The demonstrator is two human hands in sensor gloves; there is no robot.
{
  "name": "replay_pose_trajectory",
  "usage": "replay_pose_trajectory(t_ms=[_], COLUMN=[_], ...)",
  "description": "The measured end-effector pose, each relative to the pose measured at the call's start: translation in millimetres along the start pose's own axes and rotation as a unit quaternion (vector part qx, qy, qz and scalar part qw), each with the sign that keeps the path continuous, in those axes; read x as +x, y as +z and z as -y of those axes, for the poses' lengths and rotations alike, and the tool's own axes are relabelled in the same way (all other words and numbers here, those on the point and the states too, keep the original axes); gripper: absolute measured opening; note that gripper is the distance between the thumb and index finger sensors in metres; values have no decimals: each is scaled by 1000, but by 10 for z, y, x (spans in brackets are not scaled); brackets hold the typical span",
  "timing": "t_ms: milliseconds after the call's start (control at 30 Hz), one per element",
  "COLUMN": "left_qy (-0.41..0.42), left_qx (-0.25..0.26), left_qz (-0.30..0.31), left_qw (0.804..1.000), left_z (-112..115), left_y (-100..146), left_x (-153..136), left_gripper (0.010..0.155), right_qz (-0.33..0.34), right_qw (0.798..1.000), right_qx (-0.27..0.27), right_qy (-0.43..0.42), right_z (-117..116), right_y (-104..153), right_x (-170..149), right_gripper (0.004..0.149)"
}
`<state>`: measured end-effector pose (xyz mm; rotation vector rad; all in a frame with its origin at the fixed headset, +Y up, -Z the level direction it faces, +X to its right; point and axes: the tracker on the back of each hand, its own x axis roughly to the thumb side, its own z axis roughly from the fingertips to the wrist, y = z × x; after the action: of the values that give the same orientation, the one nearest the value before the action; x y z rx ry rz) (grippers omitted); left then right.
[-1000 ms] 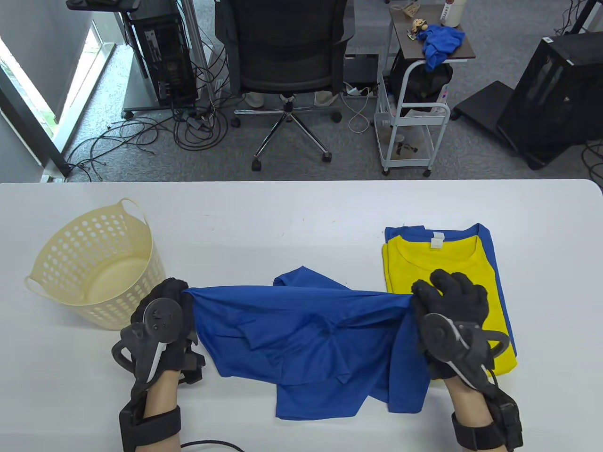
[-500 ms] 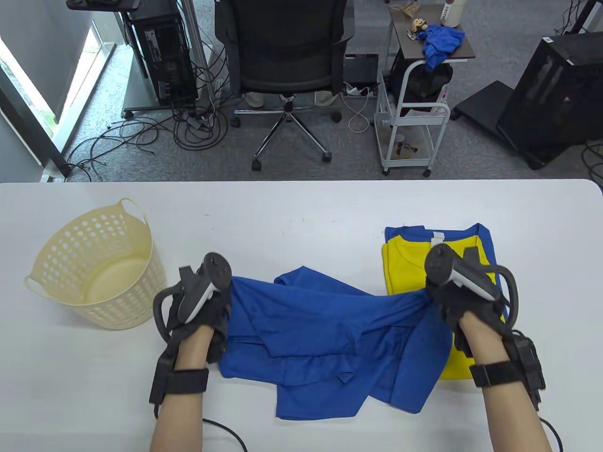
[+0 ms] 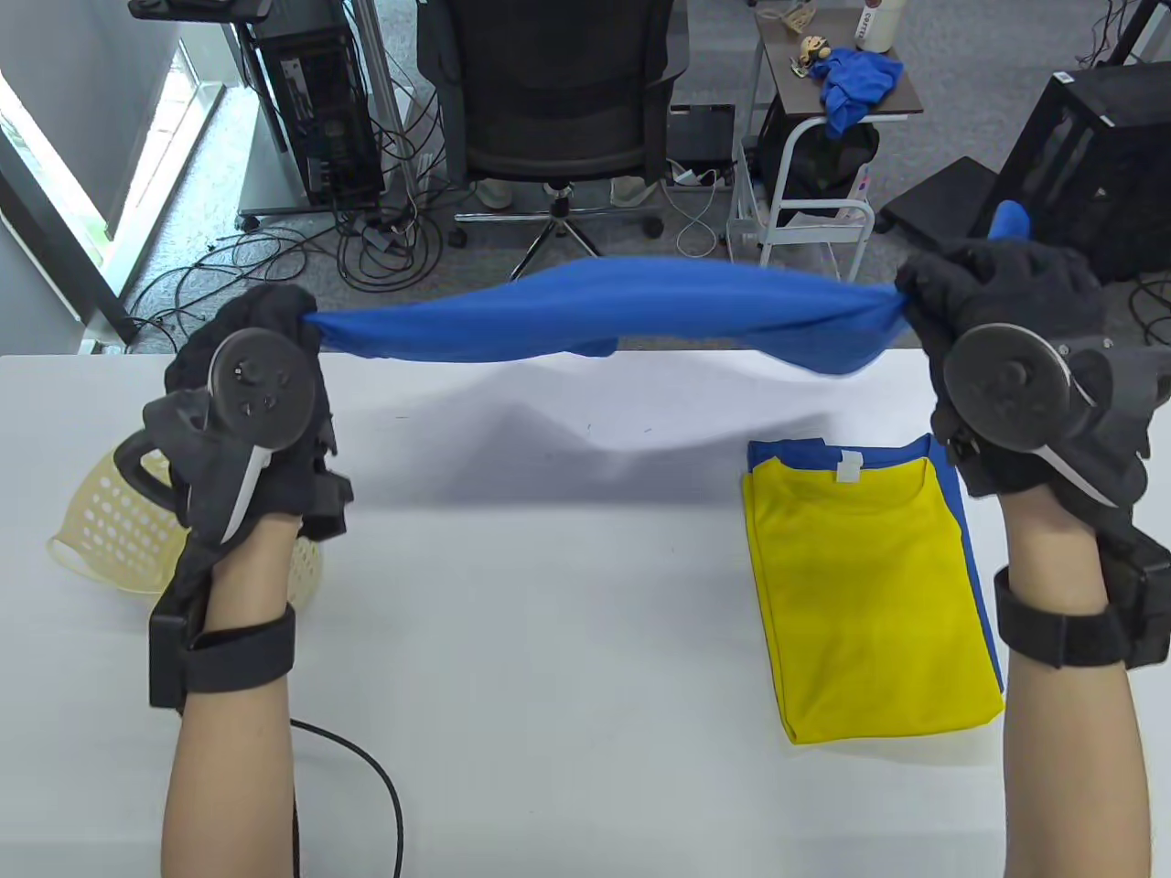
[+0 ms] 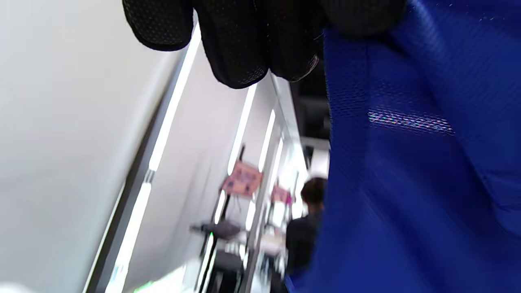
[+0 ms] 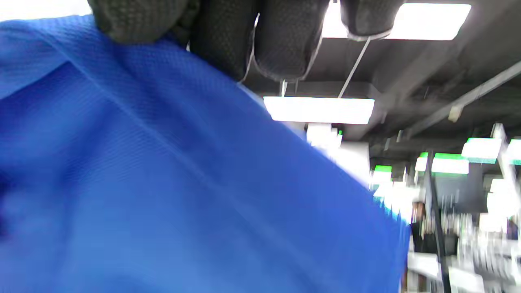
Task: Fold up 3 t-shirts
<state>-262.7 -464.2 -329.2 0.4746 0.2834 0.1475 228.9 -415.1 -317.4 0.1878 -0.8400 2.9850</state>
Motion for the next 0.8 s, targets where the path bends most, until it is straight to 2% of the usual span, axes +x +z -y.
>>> replay_pose_trajectory(t_ms=[33,67,100,133,167,233,300,400,500,567,600,633,667,733,800], left_qy=[-18,-33,-59,-81,-96,-152,-181,-167,-162,-194,-214,-222,-217,-217,-216], left_qx=[-41,-65,-98,-125,-145,-223,-276,-312,-354,-413,-422,-404,-392,-389,-381], left_qz=[1,2,7,8,6,-11,-22,-10,7,18,12,17,17,3,-6], left_qw=[999,997,993,989,985,963,944,935,921,890,881,887,894,895,899], left_z=[167,294,522,738,900,1393,1724,2033,2247,2430,2445,2442,2449,2466,2468], left_y=[142,238,395,526,608,824,975,1152,1240,1260,1247,1224,1207,1193,1199], left_x=[-86,-139,-221,-292,-341,-498,-617,-734,-798,-864,-880,-894,-909,-947,-978], left_gripper=[42,42,42,42,42,43,47,52,59,66,70,70,68,65,65], right_qz=[12,18,26,33,40,54,55,31,7,-8,-8,-6,-9,-7,-1], right_qw=[998,996,992,985,980,964,959,961,965,969,966,961,962,963,949], right_qx=[56,88,124,169,189,257,277,275,260,244,257,277,273,267,314], right_qy=[-4,1,10,28,34,45,28,-17,-41,-35,-25,0,15,32,32], right_z=[-150,-264,-422,-678,-846,-1378,-1751,-2102,-2278,-2405,-2431,-2438,-2429,-2413,-2422], right_y=[125,209,321,486,583,872,1079,1281,1392,1477,1492,1514,1532,1564,1603], right_x=[32,63,107,176,224,360,422,364,217,98,66,14,-15,-72,-120], right_gripper=[39,39,39,39,39,39,41,50,51,51,51,51,51,50,50])
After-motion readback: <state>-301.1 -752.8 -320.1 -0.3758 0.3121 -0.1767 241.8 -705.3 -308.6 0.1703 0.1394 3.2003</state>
